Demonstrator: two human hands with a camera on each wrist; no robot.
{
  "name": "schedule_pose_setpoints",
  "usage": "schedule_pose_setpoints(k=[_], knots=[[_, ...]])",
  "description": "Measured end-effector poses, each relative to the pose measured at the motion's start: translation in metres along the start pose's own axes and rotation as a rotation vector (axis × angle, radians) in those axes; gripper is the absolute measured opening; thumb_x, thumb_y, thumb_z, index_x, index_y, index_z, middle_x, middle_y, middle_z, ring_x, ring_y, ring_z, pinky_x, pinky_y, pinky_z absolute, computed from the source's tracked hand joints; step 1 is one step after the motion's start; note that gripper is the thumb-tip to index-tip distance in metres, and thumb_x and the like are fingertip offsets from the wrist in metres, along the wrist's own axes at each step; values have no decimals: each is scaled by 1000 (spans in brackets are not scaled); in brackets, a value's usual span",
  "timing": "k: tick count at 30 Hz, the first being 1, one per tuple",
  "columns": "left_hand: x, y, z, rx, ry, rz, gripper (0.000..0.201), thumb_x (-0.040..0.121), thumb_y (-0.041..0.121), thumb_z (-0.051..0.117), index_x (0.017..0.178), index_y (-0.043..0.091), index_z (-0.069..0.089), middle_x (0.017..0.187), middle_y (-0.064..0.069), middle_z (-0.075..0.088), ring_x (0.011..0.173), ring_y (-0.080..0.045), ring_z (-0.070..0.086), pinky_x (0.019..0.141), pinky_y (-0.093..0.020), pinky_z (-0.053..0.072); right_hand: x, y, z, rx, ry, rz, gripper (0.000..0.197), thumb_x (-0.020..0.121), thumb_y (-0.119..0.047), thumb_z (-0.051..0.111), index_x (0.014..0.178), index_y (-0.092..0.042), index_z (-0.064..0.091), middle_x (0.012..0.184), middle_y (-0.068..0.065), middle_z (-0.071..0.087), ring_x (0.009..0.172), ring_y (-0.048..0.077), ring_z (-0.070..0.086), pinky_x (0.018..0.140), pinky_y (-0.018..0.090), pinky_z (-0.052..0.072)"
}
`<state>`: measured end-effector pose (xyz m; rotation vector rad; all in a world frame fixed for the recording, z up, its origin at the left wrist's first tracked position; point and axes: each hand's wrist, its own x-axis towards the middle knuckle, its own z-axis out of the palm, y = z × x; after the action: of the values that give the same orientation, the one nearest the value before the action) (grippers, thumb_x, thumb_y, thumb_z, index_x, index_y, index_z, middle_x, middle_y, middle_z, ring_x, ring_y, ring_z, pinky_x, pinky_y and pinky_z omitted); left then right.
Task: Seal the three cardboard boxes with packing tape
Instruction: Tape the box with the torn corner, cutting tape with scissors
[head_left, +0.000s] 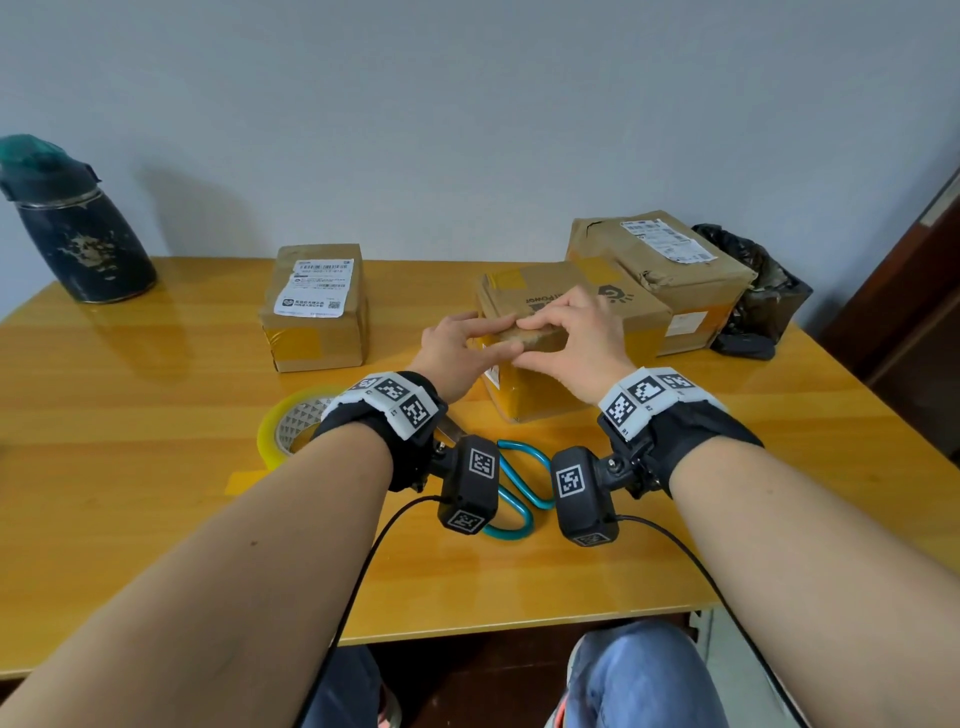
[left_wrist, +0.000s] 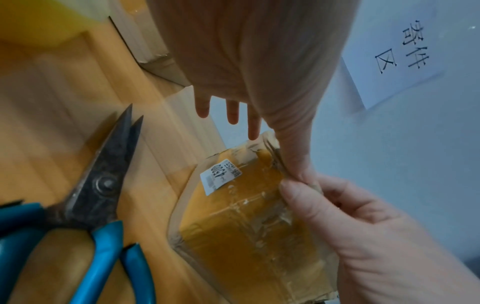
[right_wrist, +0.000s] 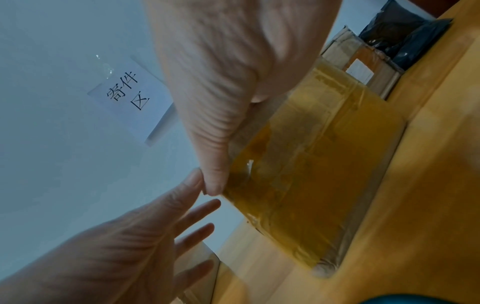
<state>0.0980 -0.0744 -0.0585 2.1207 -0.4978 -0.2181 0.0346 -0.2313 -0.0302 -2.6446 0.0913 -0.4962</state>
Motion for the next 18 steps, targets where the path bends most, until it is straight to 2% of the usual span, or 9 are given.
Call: schedule_pose_setpoints(k=[6,9,13,16,18], knots=[[2,-3,1,13,20,26,40,86,38,67,123,50,57,148,0,39,140,-27,25,114,-56,22,-2,-2,4,-59,16,-5,36,75,-39,77,108,-29,67,113,-4,50,112,19,40,93,32,28],[1,-4,0,7,7,16,44,83,39,70,123,53,56,148,0,39,140,-26,27,115,-53,23,0,1,0,-83,-46,-13,40,75,-36,78,113,-31,66,113,-5,48,113,20,40,95,33,28],[0,-2,-2,-17,-15,5,54,74,51,75,125,51,55,150,1,37,141,-22,27,115,-49,25,3,4,-4,-1,-69,-7,39,76,-35,77,113,-31,68,112,-3,52,112,20,42,100,37,30],[1,-1,4,-22,66,15,49,75,45,76,121,50,59,147,1,41,139,-23,28,114,-49,25,4,2,-4,42,-60,1,36,76,-31,78,111,-30,69,110,-2,54,112,21,43,99,38,31],[1,-1,4,-12,73,18,49,75,40,77,120,49,60,146,2,42,138,-24,29,114,-51,25,4,4,-7,50,-86,-12,36,77,-23,77,112,-30,69,109,-3,53,113,22,43,101,39,31]])
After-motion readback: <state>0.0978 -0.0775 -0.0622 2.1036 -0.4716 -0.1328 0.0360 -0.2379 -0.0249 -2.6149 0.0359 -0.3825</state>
